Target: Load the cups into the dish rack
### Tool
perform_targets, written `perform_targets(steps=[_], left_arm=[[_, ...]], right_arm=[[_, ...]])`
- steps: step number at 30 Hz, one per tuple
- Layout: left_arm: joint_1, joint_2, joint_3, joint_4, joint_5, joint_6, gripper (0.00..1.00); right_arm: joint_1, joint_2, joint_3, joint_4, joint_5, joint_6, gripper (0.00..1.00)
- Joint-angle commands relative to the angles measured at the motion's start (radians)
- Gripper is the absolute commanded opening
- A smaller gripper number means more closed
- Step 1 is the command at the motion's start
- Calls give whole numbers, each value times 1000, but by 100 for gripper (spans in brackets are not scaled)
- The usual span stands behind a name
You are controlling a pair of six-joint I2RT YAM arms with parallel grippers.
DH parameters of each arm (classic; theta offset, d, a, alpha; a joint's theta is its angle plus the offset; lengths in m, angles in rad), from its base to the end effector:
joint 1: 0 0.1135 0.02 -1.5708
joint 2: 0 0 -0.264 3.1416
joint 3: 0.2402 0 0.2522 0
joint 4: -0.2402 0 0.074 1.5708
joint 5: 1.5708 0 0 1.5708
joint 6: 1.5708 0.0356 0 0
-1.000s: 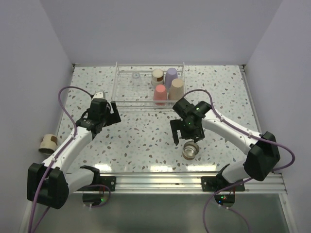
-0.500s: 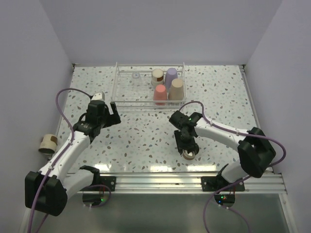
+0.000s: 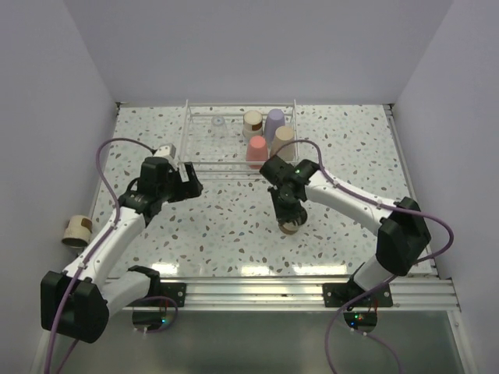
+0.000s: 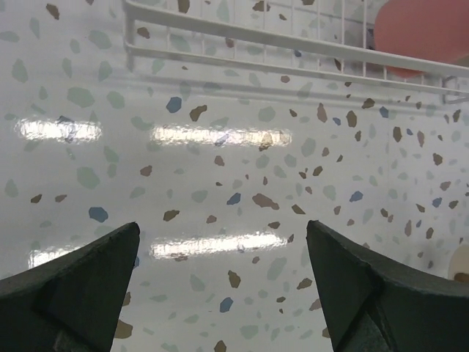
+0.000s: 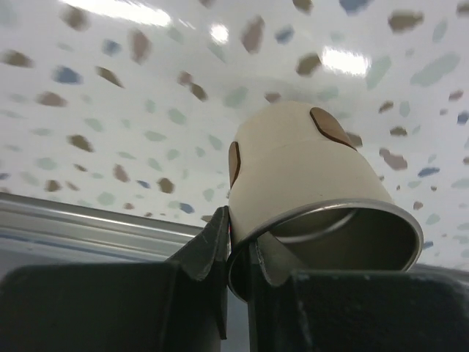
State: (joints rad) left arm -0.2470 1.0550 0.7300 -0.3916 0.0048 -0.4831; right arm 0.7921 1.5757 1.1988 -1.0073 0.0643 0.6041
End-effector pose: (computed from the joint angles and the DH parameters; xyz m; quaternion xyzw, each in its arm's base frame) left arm 0.2169 -0.0549 0.2498 -0.1062 0.9040 -0.1499 0.3862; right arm 0.2063 0.2059 0.2355 -0.0904 0.9910 0.0353 0.0919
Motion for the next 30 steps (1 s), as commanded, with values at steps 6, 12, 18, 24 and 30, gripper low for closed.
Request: perform_targets(steps=[6, 12, 18, 24, 30], left_arm=[[5, -13, 152, 189, 198, -23, 100], [81, -39, 171, 425, 449, -286, 100], [101, -38, -7, 986, 592, -658, 100], [98, 8, -60, 1226, 606, -779, 100], [98, 34, -70, 1330, 571, -821, 100]], right_arm=[[-25, 124, 694, -97, -63, -106, 0], [-178, 55, 573, 480, -579, 243, 0], [-197, 26, 318, 1284, -768, 739, 0], [-194, 44, 271, 1523, -751, 893, 0], [-189, 61, 280, 1613, -765, 957, 0]])
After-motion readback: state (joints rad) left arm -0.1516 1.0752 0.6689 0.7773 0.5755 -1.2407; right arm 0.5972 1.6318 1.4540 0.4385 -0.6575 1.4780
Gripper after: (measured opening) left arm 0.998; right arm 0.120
